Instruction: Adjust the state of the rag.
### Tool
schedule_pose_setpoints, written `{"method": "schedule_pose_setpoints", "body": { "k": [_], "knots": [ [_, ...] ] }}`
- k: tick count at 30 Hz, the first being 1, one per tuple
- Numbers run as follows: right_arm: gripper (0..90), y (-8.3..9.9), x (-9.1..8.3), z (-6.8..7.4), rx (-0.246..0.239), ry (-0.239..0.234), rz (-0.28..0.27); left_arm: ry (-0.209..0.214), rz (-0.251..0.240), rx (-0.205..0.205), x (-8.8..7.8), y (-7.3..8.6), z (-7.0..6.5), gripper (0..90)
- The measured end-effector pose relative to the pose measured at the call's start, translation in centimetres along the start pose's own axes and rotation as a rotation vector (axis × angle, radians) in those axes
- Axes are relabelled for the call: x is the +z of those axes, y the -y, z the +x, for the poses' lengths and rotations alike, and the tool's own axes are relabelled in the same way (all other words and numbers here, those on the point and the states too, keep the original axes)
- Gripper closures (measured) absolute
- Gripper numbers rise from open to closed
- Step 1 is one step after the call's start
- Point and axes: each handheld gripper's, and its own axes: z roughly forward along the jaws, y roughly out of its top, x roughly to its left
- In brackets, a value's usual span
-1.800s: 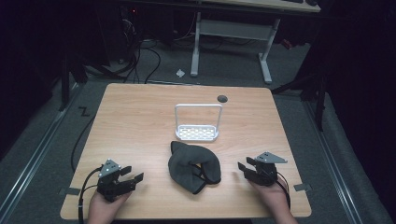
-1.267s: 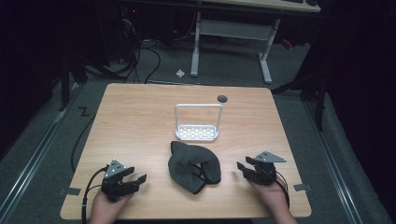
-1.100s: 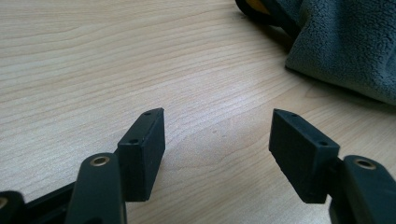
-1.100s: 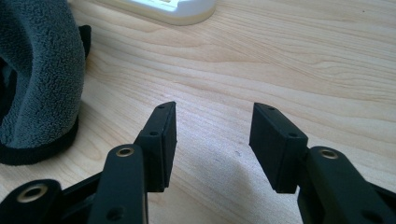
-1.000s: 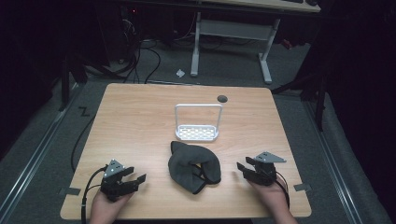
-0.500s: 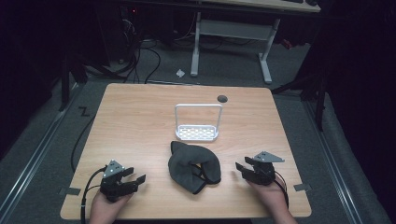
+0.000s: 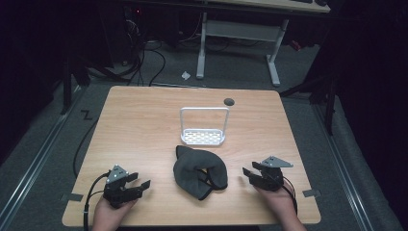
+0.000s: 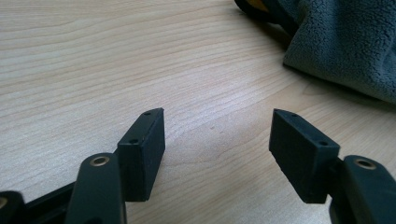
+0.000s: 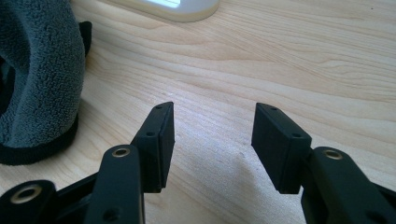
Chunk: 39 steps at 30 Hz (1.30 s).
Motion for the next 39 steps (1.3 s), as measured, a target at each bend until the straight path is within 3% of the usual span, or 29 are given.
{"method": "schedule_pose_setpoints", "body": {
  "k": [6,9,10,12,13,14,17,18,22,26,30,31,33,35,36,39],
  "knots": [
    [49.5,-0.1,-0.1,0.1,-0.003,0.001,-0.005,0.022,-0.001,0.013,0.2,-0.1,-0.8,36.5],
    [49.4,-0.2,-0.2,0.5,-0.012,-0.004,-0.010,0.065,-0.005,0.048,0.3,-0.5,-2.5,37.2],
    [49.4,-0.2,-0.2,0.5,-0.012,-0.004,-0.010,0.065,-0.005,0.048,0.3,-0.5,-2.5,37.4],
    [49.3,-0.3,-0.5,0.9,-0.021,-0.011,-0.019,0.089,-0.005,0.076,0.6,-0.7,-3.8,38.2],
    [49.2,-0.3,-0.6,1.1,-0.025,-0.012,-0.021,0.102,0.000,0.114,0.9,-0.9,-5.2,38.4],
    [49.2,-0.3,-0.6,1.1,-0.025,-0.012,-0.021,0.102,0.000,0.114,0.9,-0.9,-5.2,38.5],
    [48.7,-0.6,-0.9,2.0,-0.048,-0.028,-0.037,0.153,-0.004,0.147,1.6,-1.1,-7.7,39.2],
    [48.7,-0.6,-0.9,2.0,-0.048,-0.028,-0.037,0.153,-0.004,0.147,1.6,-1.1,-7.7,39.7],
    [47.4,-0.9,-1.2,3.3,-0.076,-0.058,-0.054,0.210,-0.015,0.144,2.4,-1.6,-9.9,40.9],
    [45.6,-1.1,-1.2,4.4,-0.107,-0.087,-0.061,0.225,-0.010,0.155,3.3,-2.1,-11.5,40.9],
    [43.5,-1.2,-0.9,5.2,-0.120,-0.116,-0.052,0.229,-0.019,0.181,3.8,-2.3,-12.6,40.0],
    [43.2,-1.2,-0.6,5.7,-0.123,-0.139,-0.040,0.211,-0.012,0.213,4.4,-2.3,-13.4,38.6],
    [43.1,-1.2,-0.1,6.3,-0.141,-0.153,-0.026,0.198,-0.004,0.226,4.7,-2.2,-13.7,37.5],
    [43.0,-1.3,0.5,6.9,-0.153,-0.157,-0.013,0.158,0.018,0.247,5.5,-2.1,-14.2,37.9],
    [43.0,-1.3,0.8,7.2,-0.157,-0.158,-0.005,0.122,0.068,0.267,6.4,-1.8,-14.5,39.1],
    [43.3,-1.4,1.4,7.6,-0.164,-0.158,0.010,0.096,0.079,0.270,6.6,-1.7,-14.6,42.2]
  ]
}}
